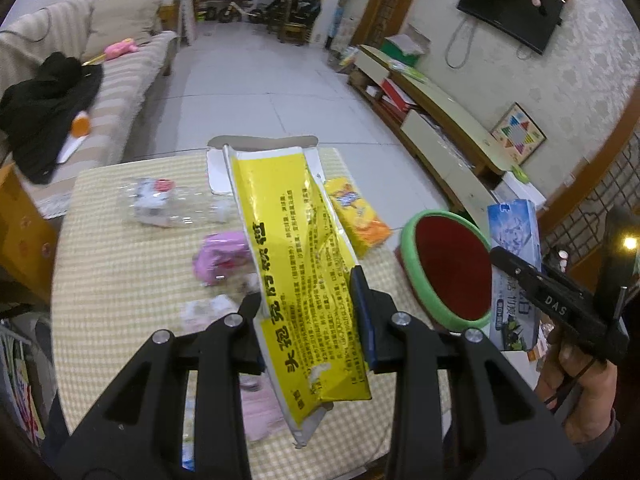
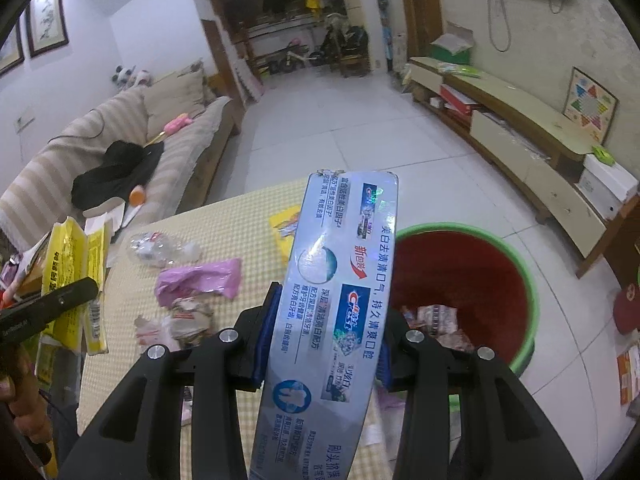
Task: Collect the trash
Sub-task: 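Lift the sachet and toothpaste box and carry them over the bin, then open both tools to drop the sachet and toothpaste box into the bin, then move both open tools back over the table toward the bottle and carton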
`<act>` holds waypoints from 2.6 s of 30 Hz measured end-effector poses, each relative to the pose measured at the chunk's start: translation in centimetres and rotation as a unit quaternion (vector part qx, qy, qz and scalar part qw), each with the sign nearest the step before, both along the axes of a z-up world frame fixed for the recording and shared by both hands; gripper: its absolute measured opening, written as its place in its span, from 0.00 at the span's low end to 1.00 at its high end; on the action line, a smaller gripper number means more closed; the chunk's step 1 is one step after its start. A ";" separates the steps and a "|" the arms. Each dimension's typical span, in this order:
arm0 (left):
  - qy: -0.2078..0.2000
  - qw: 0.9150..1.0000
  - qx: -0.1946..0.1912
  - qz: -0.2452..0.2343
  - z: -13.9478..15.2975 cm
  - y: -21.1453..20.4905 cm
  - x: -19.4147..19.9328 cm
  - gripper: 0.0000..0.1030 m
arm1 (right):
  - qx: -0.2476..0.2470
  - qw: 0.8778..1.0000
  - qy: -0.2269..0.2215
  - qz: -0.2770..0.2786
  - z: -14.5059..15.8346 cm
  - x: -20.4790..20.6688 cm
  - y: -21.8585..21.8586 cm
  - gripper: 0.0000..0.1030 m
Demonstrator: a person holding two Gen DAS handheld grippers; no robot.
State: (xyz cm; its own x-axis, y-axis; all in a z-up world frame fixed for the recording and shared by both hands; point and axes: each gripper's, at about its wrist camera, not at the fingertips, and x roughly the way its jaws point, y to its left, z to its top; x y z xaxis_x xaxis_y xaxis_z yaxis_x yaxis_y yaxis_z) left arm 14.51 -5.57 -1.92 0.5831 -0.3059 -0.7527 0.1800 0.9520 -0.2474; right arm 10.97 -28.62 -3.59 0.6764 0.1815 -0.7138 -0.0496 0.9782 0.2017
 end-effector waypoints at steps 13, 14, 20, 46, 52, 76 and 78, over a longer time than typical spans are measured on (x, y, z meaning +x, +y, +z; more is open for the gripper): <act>0.009 0.995 -0.006 -0.096 -0.8 -10.9 3.5 0.31 | -0.002 0.998 0.011 -0.064 -1.2 0.5 -8.4 0.37; 0.011 0.995 -0.005 -0.104 -1.0 -11.7 3.8 0.31 | -0.001 0.998 0.013 -0.069 -1.5 0.7 -8.9 0.37; 0.032 0.989 0.004 -0.142 -2.9 -15.6 5.4 0.31 | 0.011 0.996 0.023 -0.085 -3.0 1.5 -11.3 0.37; 0.078 0.970 0.021 -0.231 -8.5 -23.1 8.4 0.84 | 0.052 0.991 0.046 -0.111 -8.3 5.5 -16.1 0.66; 0.069 0.976 0.026 -0.207 -7.8 -21.1 8.4 0.95 | 0.052 0.991 0.038 -0.119 -7.5 5.0 -16.2 0.84; 0.017 0.999 -0.010 -0.028 -0.9 -2.8 1.8 0.95 | 0.005 0.999 0.009 -0.031 -0.7 1.9 -2.4 0.93; 0.012 1.000 -0.010 -0.010 -0.5 -0.7 1.2 0.95 | -0.001 1.000 0.005 -0.018 -0.3 1.9 -0.8 0.93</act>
State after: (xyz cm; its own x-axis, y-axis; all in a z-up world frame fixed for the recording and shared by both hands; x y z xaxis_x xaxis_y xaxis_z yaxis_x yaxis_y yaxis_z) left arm 15.72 -6.31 -2.40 0.5592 -0.3318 -0.7597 0.1926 0.9433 -0.2703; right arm 12.85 -29.45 -3.91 0.6760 0.1548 -0.7204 -0.0122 0.9799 0.1991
